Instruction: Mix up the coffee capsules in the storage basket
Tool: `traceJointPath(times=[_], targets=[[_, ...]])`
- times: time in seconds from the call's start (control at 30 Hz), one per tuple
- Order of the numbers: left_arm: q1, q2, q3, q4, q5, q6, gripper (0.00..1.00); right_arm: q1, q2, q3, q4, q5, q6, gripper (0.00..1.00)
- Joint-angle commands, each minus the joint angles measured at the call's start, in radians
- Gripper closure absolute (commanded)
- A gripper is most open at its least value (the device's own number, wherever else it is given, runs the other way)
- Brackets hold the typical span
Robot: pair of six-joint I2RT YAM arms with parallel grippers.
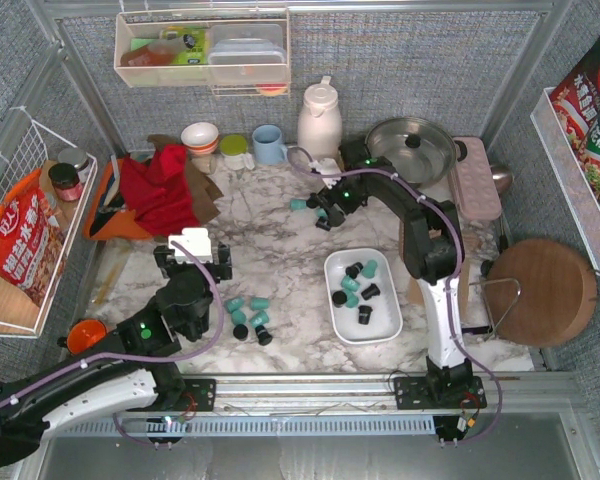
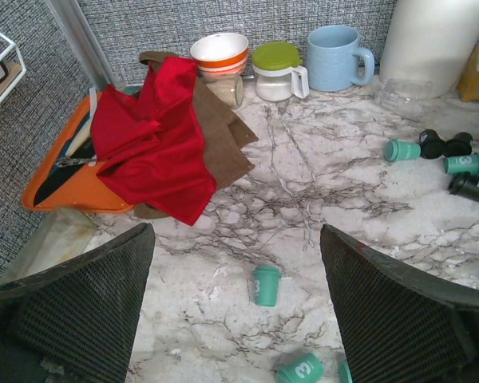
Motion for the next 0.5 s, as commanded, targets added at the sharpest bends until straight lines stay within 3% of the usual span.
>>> traceJointPath(times=[0.0, 0.47], targets=[[0.005, 0.004, -0.003, 0.023, -0.019, 0.016, 0.07, -0.013, 0.041, 0.065, -0.067, -0.027, -0.041, 0.27], [0.018, 0.019, -0.002, 0.030, -0.008, 0.018, 0.07, -0.029, 0.122, 0.153, -0.117, -0.087, -0.067, 0.28]])
